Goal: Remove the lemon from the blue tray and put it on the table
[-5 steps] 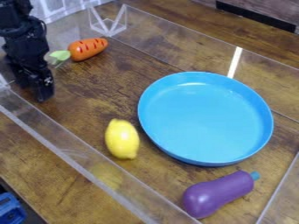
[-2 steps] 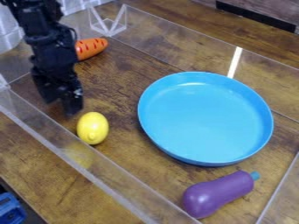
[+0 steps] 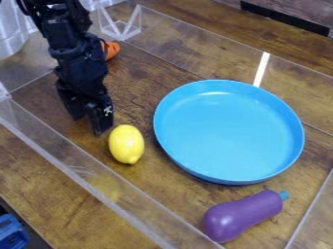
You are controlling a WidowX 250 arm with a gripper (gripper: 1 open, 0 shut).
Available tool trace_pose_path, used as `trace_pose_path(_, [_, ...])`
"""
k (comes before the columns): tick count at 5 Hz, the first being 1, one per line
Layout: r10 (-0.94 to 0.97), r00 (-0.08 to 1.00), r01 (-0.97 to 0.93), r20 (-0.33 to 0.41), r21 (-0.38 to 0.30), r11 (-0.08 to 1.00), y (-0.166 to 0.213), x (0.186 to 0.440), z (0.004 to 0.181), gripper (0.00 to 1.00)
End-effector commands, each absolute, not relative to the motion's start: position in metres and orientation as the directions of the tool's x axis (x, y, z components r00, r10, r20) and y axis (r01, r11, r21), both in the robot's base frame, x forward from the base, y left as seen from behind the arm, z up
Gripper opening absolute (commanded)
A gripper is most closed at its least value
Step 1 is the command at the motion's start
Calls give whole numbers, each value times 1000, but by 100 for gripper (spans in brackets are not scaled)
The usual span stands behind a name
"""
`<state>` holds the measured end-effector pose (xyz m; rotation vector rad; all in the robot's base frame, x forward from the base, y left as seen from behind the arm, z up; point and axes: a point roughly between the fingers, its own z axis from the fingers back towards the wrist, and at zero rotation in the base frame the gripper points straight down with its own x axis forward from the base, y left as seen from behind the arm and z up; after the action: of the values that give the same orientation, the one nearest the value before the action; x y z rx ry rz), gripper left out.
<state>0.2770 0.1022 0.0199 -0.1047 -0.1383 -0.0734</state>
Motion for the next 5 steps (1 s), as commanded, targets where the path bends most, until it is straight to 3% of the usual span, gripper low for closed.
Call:
trace_pose_path(1, [-100,979,118,180,-92,989,82,281,27,100])
trace_pose_path(3, [-29,982,48,186,-96,994,58,286,25,100])
trace_pose_path(4, [-16,983,34,182,-97,995,55,287,24,0])
trace_pose_path(5, [2,984,16,180,-98,995,54,288,23,100])
